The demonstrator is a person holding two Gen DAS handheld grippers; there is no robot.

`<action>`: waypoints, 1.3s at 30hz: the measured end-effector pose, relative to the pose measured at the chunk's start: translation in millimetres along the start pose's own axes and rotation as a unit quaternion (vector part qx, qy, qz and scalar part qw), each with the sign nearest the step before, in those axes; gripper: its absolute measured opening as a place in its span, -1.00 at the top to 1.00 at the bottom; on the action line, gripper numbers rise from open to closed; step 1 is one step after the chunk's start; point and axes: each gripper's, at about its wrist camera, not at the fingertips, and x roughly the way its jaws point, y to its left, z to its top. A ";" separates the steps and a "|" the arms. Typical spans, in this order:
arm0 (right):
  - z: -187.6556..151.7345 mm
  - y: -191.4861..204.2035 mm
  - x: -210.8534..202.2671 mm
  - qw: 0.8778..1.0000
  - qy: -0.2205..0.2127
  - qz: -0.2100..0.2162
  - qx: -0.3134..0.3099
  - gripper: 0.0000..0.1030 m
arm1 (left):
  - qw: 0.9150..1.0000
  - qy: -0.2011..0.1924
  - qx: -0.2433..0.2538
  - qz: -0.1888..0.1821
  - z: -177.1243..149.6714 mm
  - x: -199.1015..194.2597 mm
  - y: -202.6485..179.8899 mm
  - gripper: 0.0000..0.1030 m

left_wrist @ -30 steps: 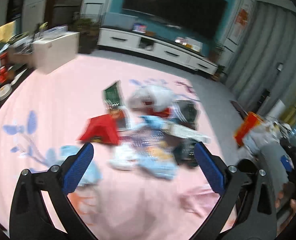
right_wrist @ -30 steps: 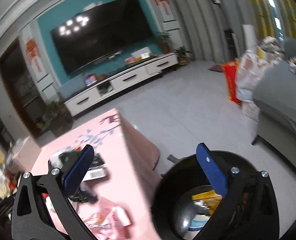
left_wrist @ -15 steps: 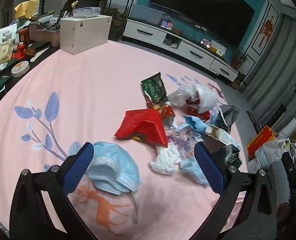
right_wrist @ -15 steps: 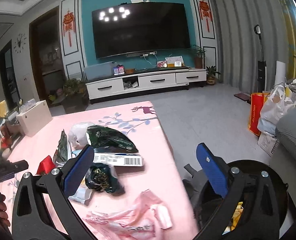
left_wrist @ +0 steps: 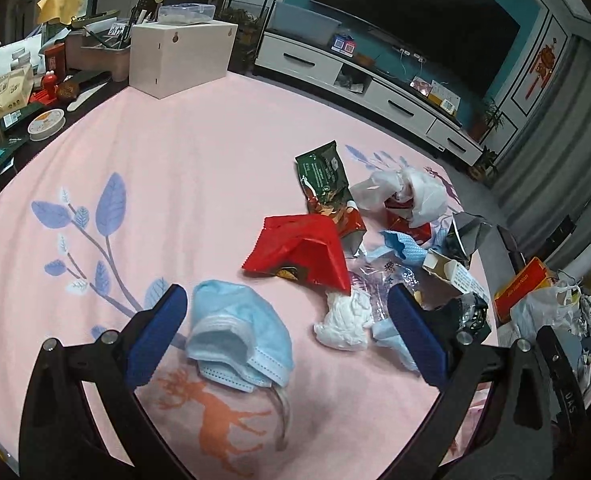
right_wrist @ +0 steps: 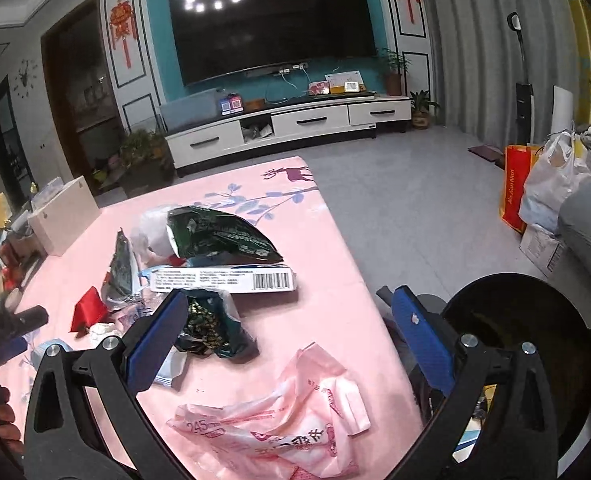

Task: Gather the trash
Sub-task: 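Move the right tool back toward the table and the pink bag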

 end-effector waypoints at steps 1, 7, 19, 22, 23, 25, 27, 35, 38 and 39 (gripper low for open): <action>-0.9 0.3 0.5 1.000 0.001 -0.002 -0.002 -0.93 | 1.000 0.001 -0.001 -0.001 -0.1 0.2 -0.1 -0.94; -3.5 6.6 2.2 1.000 0.009 0.010 -0.020 -0.93 | 1.000 0.001 0.009 0.002 -1.2 0.5 -3.9 -0.94; -1.8 10.6 -3.3 0.999 0.001 0.015 -0.032 -0.93 | 1.000 0.003 0.016 -0.011 -2.9 0.3 -10.6 -0.94; -1.1 8.5 -3.4 0.999 0.002 0.016 -0.028 -0.93 | 1.000 0.001 0.018 -0.011 -3.0 0.1 -11.3 -0.94; -0.9 8.2 -3.4 0.999 0.003 0.016 -0.028 -0.93 | 1.000 0.001 0.019 -0.010 -3.1 0.0 -11.7 -0.94; -1.0 7.8 -2.9 0.999 0.005 0.015 -0.029 -0.93 | 1.000 0.001 0.021 -0.009 -2.7 0.4 -11.9 -0.94; -1.1 7.7 -2.8 0.999 0.007 0.015 -0.030 -0.93 | 1.000 0.001 0.022 -0.011 -2.8 0.3 -12.2 -0.94; 0.4 5.0 -5.9 1.000 0.005 0.020 -0.023 -0.93 | 1.000 0.003 0.023 -0.018 -3.0 0.3 -13.7 -0.94; 1.2 3.8 -6.6 1.000 0.005 0.021 -0.019 -0.93 | 1.000 0.001 0.024 -0.019 -2.6 -0.2 -14.2 -0.94; 1.6 3.6 -7.2 1.000 0.005 0.021 -0.019 -0.93 | 1.000 0.001 0.025 -0.019 -2.6 -0.1 -14.4 -0.94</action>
